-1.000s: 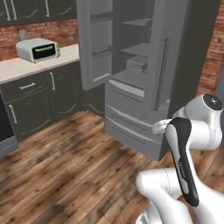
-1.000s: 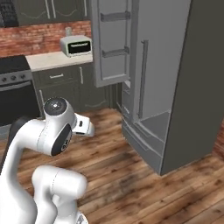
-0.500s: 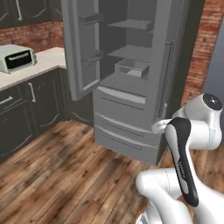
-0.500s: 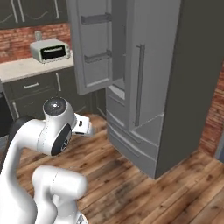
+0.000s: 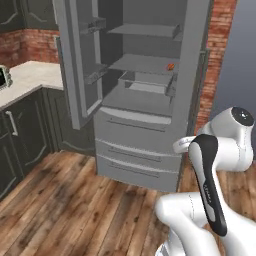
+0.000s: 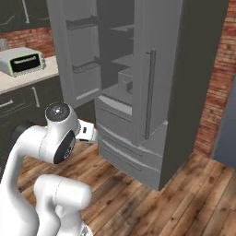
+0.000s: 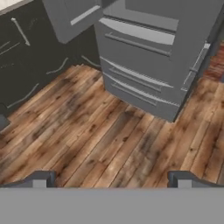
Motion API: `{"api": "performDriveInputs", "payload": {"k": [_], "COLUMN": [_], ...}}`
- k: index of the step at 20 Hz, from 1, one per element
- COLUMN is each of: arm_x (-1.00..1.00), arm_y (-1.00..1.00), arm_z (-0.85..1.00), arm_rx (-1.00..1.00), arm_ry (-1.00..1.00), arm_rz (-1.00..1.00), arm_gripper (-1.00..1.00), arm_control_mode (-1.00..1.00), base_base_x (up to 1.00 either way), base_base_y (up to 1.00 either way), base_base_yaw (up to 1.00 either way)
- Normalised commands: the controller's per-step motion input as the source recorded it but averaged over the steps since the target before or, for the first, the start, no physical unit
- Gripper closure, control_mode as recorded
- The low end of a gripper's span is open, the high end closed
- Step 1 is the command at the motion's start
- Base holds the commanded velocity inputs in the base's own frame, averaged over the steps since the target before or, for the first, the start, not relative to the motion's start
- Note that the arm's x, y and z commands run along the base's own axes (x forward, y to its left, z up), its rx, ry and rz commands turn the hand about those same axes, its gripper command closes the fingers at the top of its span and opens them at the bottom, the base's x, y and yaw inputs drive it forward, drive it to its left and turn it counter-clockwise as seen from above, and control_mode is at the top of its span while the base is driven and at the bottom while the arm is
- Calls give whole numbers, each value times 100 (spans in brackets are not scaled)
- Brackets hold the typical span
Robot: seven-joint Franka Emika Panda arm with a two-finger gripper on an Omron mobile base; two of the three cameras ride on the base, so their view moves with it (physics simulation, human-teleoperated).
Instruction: Gather the cucumber and sweet potato from the fridge and place them on a tray on the dining counter. Then gather the steak and chicken drumstick from the fridge and place them on the other tray.
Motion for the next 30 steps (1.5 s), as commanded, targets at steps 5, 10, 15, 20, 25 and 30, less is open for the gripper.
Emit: {"api": "performDriveInputs", "payload": {"k": [5, 10, 15, 20, 25, 30], "arm_x": [0, 0, 0, 0, 0, 0], "arm_y": [0, 0, 0, 0, 0, 0], "arm_z": [0, 0, 0, 0, 0, 0], "arm_rx": [0, 0, 0, 0, 0, 0], "arm_ry": [0, 0, 0, 0, 0, 0], "arm_rz": [0, 0, 0, 0, 0, 0], "arm_gripper": [-100, -100, -100, -100, -100, -100], "arm_control_mode": [100, 100, 100, 100, 100, 100], "base_base_x": [28, 29, 38, 51, 64, 68], "base_base_y": [71, 66, 52, 50, 52, 38], "base_base_yaw": [-40, -41, -35, -27, -23, -21]}}
